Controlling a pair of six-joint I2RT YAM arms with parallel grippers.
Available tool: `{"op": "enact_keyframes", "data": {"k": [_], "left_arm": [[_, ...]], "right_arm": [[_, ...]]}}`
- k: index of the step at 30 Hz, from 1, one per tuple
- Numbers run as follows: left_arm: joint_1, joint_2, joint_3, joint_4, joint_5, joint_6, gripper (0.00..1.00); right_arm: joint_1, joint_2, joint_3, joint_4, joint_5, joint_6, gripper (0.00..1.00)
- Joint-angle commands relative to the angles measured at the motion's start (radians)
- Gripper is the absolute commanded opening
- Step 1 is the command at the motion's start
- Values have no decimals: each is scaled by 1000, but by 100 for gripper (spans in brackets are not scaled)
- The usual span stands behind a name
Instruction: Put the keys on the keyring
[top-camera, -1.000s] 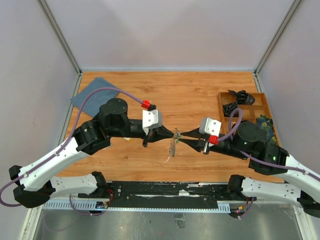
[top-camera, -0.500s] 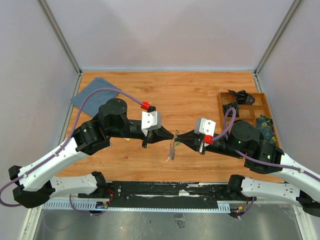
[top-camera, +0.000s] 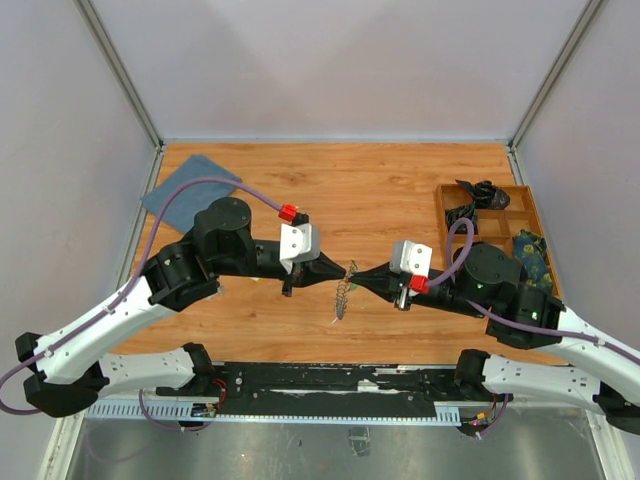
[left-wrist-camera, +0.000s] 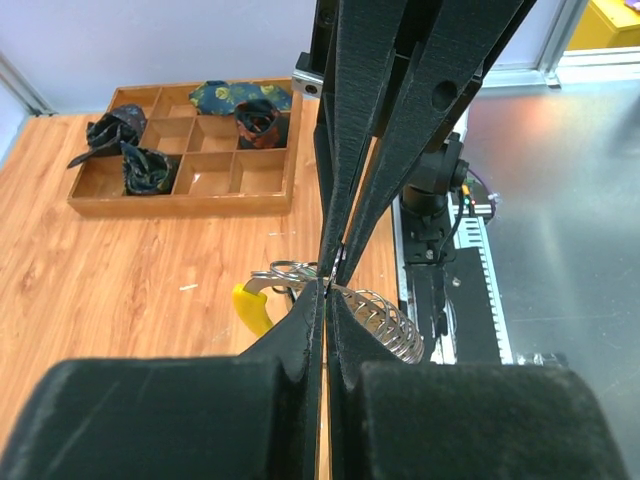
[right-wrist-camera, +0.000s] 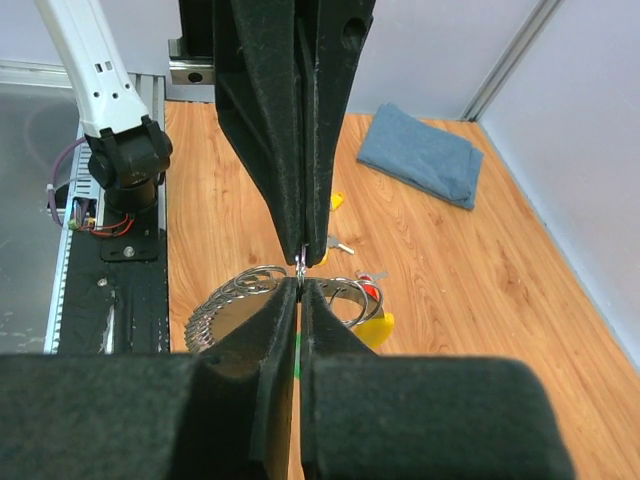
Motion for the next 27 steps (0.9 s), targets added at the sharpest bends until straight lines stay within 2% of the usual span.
{"op": "enact_keyframes", "data": {"k": [1, 2, 7, 10, 13, 18, 22, 27], "left_arm": [[-13, -34, -12, 63, 18, -4, 1], [-13, -43, -22, 75, 16, -11, 3], [-12, -95, -74, 162, -1, -65, 35], [-13, -133, -117, 214, -39, -116, 43], [-13, -165, -163, 255, -104, -166, 47], [-14, -175, -222, 261, -233, -224, 47], [-11, -169, -260, 282, -286, -259, 48], [-12, -170, -278, 307, -263, -259, 48]], "right_arm": [[-11, -42, -62, 125, -39, -91, 1], [-12, -56, -80, 153, -46, -109, 0], [-11, -102, -139, 239, -59, -229, 0], [-11, -131, -173, 285, -84, -347, 0], [-11, -170, -218, 352, -124, -465, 0], [-11, -228, -287, 441, -182, -649, 0], [-12, -245, -283, 392, -203, -782, 0], [-11, -251, -247, 304, -243, -891, 0]]}}
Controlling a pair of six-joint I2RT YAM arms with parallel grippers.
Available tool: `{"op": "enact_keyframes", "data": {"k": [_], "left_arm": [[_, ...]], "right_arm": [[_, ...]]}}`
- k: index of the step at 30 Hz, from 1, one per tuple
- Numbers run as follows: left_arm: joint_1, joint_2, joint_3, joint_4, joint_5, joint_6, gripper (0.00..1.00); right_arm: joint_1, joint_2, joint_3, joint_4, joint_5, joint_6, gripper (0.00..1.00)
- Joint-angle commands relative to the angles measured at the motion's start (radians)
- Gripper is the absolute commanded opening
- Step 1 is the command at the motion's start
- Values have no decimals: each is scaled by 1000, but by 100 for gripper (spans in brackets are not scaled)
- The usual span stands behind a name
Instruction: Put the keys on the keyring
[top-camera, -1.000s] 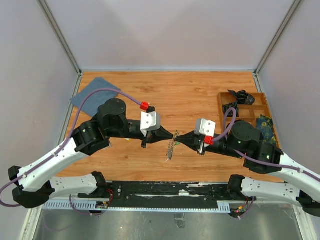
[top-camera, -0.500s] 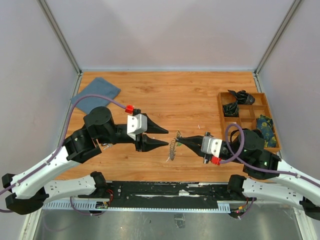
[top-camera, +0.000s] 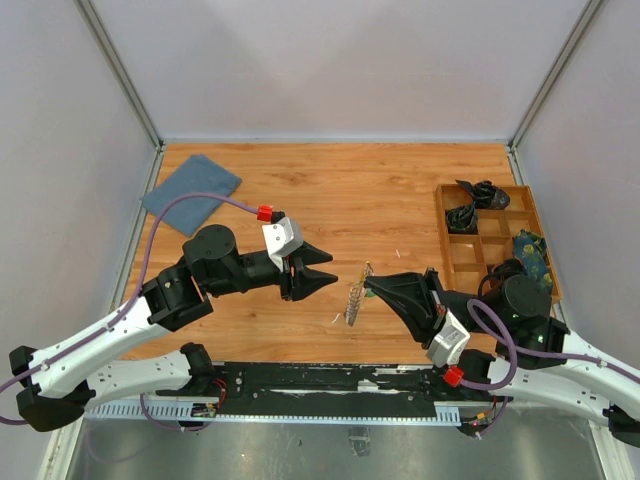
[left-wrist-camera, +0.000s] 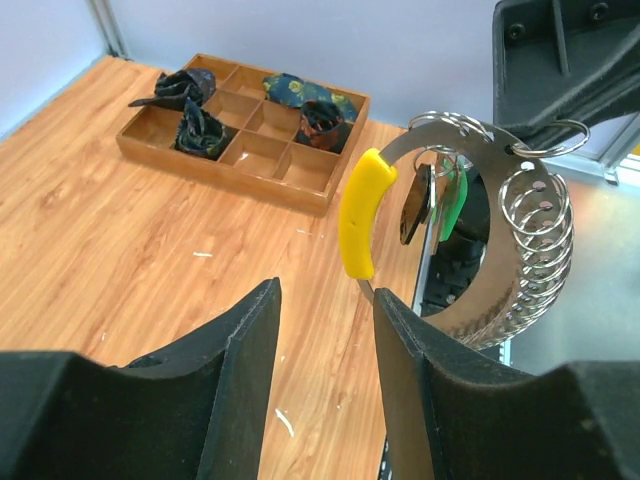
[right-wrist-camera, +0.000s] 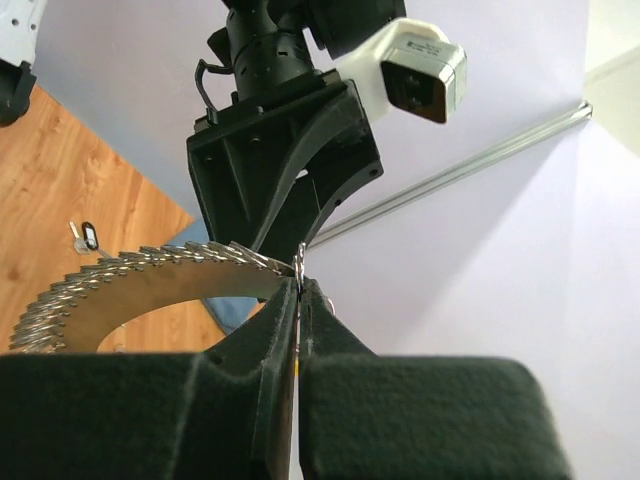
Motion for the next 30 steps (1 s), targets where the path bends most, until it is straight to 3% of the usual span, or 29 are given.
{"op": "enact_keyframes", "data": {"k": [1, 11, 16, 23, 30], "left_arm": [[-4, -12, -8, 75, 5, -14, 47], [-4, -94, -26, 154, 56, 46, 46], [-5, -92, 15, 159, 102, 81, 47], [-7, -66, 75, 160, 181, 102, 46], [-7, -57, 106, 176, 225, 122, 45]], "right_arm": [[-11, -11, 51, -43, -61, -170, 0], [-11, 7, 102, -89, -87, -210, 0], [-11, 0, 59, 33, -93, -106, 0], [-11, -10, 18, 241, -127, 170, 1], [-10, -1, 31, 246, -171, 199, 1]]}}
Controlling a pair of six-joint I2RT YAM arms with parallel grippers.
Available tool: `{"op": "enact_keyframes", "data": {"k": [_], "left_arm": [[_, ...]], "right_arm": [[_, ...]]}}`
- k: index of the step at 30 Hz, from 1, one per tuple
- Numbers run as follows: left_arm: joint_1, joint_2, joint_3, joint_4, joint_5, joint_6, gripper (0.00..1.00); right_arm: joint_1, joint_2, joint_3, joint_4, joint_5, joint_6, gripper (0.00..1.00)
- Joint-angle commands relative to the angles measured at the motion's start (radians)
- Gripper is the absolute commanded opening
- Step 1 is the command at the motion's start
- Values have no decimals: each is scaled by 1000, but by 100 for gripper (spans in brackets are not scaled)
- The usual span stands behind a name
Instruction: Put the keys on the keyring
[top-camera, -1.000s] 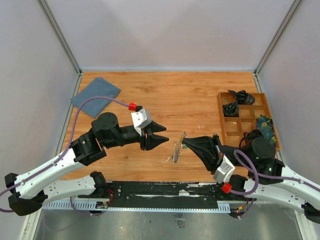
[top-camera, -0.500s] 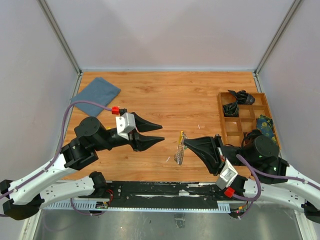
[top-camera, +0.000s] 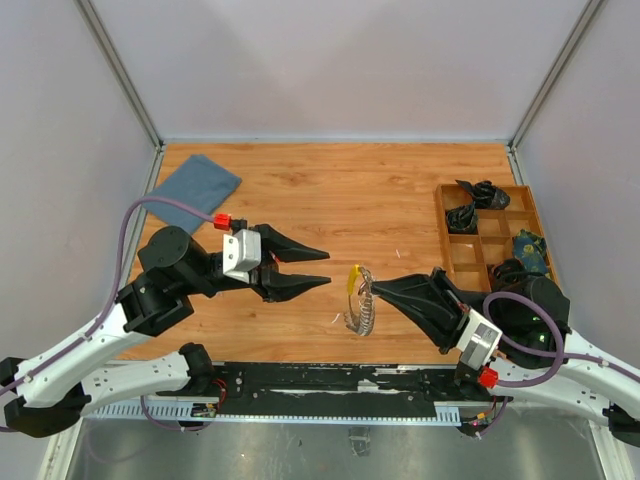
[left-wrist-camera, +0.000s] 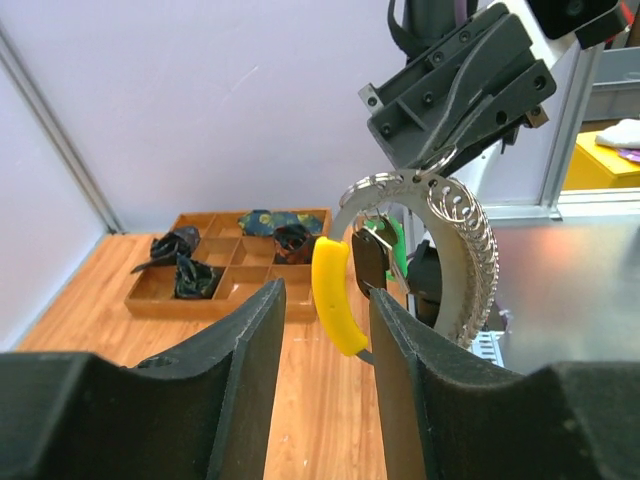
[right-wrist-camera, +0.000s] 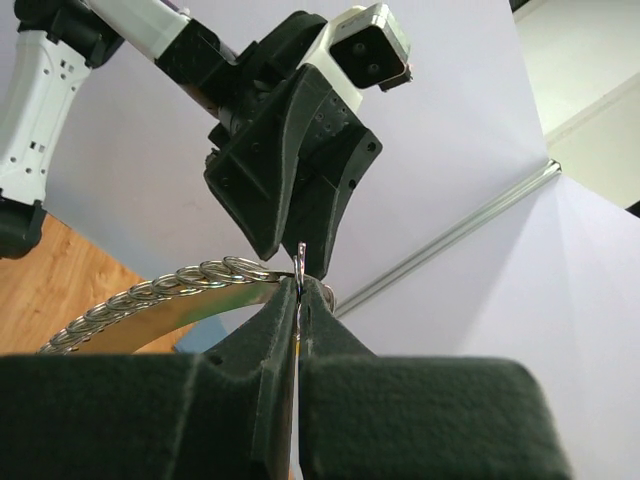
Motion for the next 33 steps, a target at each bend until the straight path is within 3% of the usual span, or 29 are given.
{"op": "enact_keyframes", "data": {"k": [1, 11, 33], "left_arm": [[-6, 9, 59, 40, 51, 34, 45], [-6, 20, 82, 26, 89, 69, 40], [-6, -27, 6, 32, 149, 115, 37]], "right_arm": [[-10, -3, 16, 62, -57, 40, 1], [-11, 37, 58, -40, -131, -174, 0], [-10, 84, 126, -163, -272, -290, 0]]}}
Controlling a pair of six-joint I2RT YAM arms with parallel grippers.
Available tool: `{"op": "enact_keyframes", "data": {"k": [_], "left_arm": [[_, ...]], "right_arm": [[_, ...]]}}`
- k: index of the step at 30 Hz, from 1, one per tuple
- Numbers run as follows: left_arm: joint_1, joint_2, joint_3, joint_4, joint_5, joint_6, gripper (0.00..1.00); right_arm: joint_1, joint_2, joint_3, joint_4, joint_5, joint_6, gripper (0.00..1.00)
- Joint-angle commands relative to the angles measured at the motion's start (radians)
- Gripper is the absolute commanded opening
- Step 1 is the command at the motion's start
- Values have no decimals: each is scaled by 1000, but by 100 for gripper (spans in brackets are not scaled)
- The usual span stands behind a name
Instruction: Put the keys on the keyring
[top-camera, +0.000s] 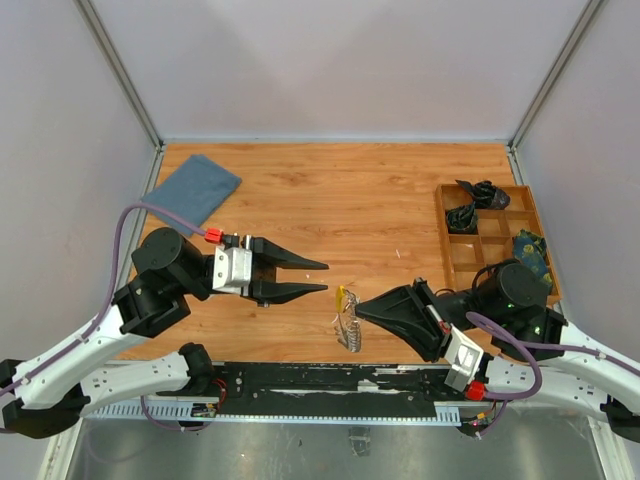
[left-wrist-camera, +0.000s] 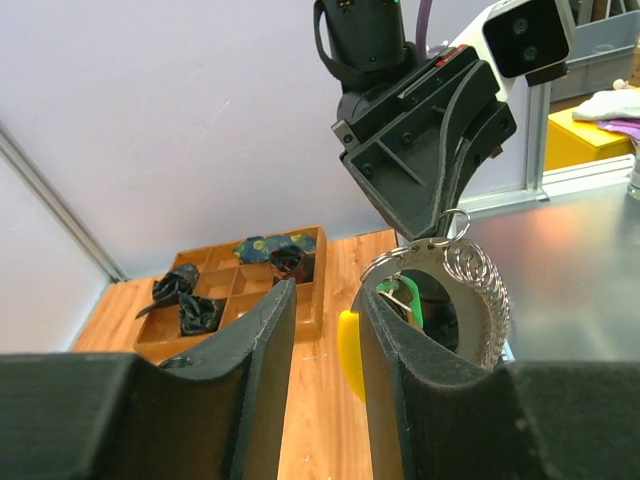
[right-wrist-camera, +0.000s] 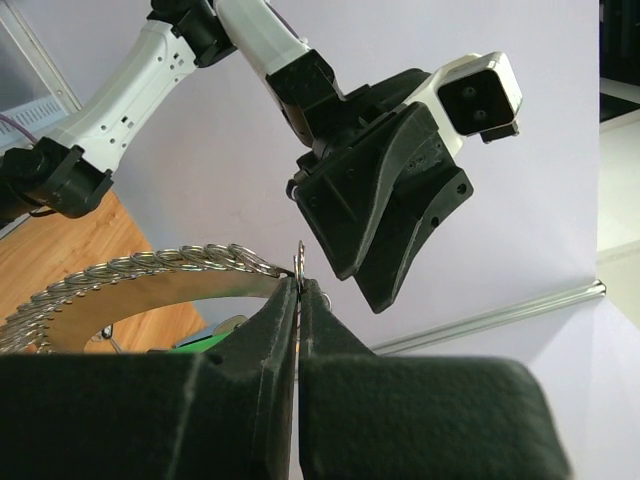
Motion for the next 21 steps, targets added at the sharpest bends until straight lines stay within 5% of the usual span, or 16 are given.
{"op": "enact_keyframes", "data": {"k": [1, 10, 21], "left_arm": [[-6, -20, -7, 20, 33, 16, 37], [-6, -14, -17, 28, 10, 14, 37], [-2, 1, -79, 20, -224, -44, 32]], "right_arm": [[-10, -8, 45, 19, -52, -22, 0], [-10, -40, 0, 167, -26, 83, 1], [-12, -53, -53, 244, 119, 316, 1]]}}
